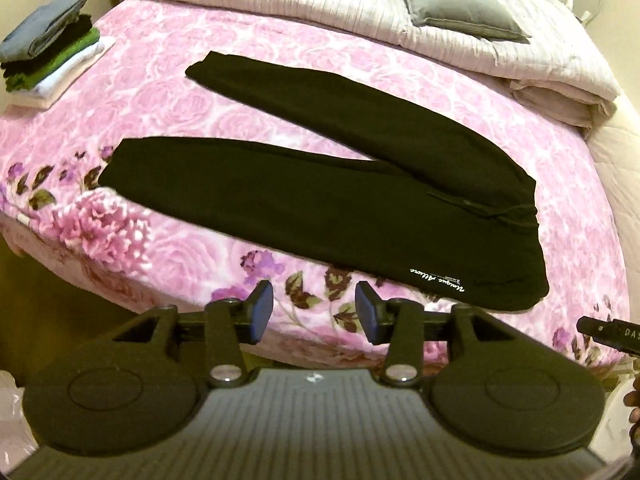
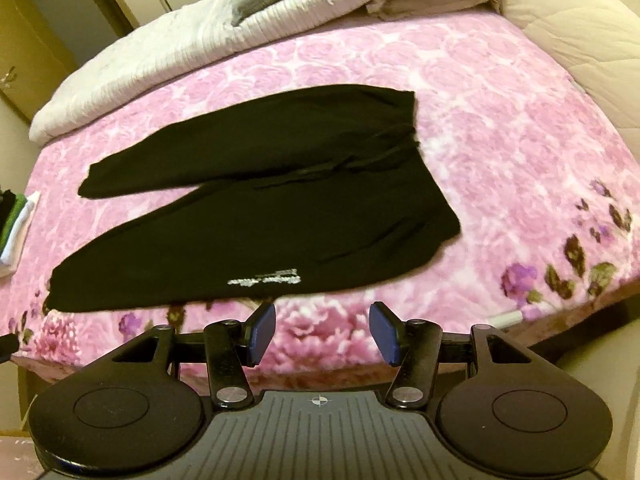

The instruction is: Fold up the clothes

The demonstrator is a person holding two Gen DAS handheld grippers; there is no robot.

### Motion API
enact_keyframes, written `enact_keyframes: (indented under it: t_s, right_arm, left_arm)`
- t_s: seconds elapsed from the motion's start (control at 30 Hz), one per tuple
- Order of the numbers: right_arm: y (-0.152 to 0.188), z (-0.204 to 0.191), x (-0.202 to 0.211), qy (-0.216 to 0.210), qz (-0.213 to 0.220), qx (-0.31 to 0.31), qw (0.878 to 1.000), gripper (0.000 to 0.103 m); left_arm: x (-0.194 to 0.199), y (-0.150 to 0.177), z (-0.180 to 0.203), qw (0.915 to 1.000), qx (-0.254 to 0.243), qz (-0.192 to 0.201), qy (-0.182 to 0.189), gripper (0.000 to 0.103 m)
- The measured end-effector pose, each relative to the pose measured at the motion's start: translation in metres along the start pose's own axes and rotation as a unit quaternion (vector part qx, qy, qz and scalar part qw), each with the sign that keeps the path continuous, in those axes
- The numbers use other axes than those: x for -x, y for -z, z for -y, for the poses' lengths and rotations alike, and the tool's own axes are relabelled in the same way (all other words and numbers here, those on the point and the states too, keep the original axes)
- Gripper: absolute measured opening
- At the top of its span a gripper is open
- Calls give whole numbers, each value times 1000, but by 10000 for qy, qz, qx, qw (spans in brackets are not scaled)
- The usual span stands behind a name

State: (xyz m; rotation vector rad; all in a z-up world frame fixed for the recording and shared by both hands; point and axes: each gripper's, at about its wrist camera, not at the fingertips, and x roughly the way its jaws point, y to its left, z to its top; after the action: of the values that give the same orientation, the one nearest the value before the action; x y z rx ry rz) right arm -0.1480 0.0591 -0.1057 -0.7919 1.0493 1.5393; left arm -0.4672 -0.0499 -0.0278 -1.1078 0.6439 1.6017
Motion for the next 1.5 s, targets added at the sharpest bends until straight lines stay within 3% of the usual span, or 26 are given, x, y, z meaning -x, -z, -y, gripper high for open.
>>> enact_keyframes:
  t_s: [0.2, 0.5, 1.03, 1.5]
  right_arm:
    - [-2, 3, -2, 155, -127, -23, 9998, 57]
    - [0, -14, -13, 311, -350, 427, 9980, 74]
    - [29, -47, -17, 481, -665, 1108, 9904, 90]
    - [28, -81, -14, 425, -443, 1628, 9847, 97]
  left_arm:
    - [0, -8, 5, 9997, -184, 112, -109, 41]
    - [-1, 0, 8, 9968, -554, 119, -563, 42]
    - [6, 34, -20, 9969, -242, -154, -732, 42]
    - [14, 39, -38, 9960, 66, -121, -885, 42]
